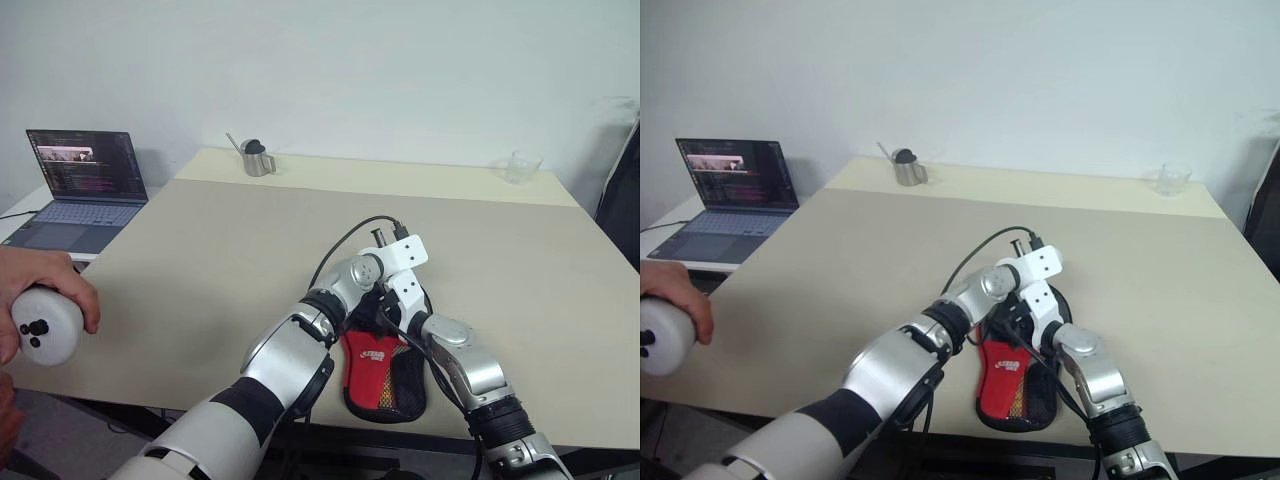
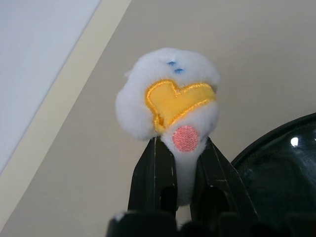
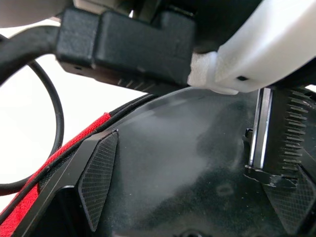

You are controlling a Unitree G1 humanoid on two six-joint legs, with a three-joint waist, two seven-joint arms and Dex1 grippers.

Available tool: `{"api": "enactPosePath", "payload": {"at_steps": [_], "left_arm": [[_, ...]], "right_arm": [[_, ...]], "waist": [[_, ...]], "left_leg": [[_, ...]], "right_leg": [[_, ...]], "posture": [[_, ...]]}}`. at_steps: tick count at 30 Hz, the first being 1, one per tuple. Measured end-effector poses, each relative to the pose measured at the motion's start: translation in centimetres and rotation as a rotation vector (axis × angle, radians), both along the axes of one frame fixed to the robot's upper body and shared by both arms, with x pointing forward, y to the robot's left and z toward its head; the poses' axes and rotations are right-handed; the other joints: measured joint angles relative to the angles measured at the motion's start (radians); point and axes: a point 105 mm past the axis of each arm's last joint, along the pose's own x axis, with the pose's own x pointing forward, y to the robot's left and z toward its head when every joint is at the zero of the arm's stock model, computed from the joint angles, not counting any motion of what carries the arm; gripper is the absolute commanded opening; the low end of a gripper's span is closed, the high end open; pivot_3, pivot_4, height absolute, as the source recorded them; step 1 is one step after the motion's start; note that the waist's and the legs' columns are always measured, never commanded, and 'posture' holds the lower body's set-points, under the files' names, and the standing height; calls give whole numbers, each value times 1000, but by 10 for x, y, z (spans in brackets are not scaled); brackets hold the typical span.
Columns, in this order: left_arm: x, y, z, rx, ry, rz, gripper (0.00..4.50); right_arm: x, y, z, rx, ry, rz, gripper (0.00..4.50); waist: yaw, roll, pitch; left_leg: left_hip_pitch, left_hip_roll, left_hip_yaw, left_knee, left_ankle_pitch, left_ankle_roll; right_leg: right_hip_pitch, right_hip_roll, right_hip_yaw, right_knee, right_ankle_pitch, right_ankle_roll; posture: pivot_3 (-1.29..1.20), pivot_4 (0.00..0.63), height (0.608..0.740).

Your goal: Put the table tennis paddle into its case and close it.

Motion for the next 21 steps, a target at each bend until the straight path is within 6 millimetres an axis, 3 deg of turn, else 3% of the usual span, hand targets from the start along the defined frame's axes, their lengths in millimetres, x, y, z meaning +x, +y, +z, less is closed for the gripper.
{"api": "enactPosePath", "payload": {"at_steps": [13,19,21], "left_arm": [[2,5,-6,-11,43,43,56],[-4,7,-22,-41,140,60,2230],[-3,7,-21,-29,130,58,2644]], "right_arm": [[1,3,-3,-1,13,6,4500],[1,9,-6,-10,29,27,4500],[1,9,-7,-11,33,28,4500]], "waist": [[-5,1,-6],[-12,1,-7],[-12,1,-10]], "left_leg": [[2,0,0,0,0,0],[13,1,0,-2,0,0],[14,1,-2,-2,-1,-1]], "right_leg": [[2,0,0,0,0,0],[11,-1,0,-1,-1,-2],[12,-1,0,-1,-2,-3]], "posture": [[0,150,740],[0,150,740],[0,150,740]]}}
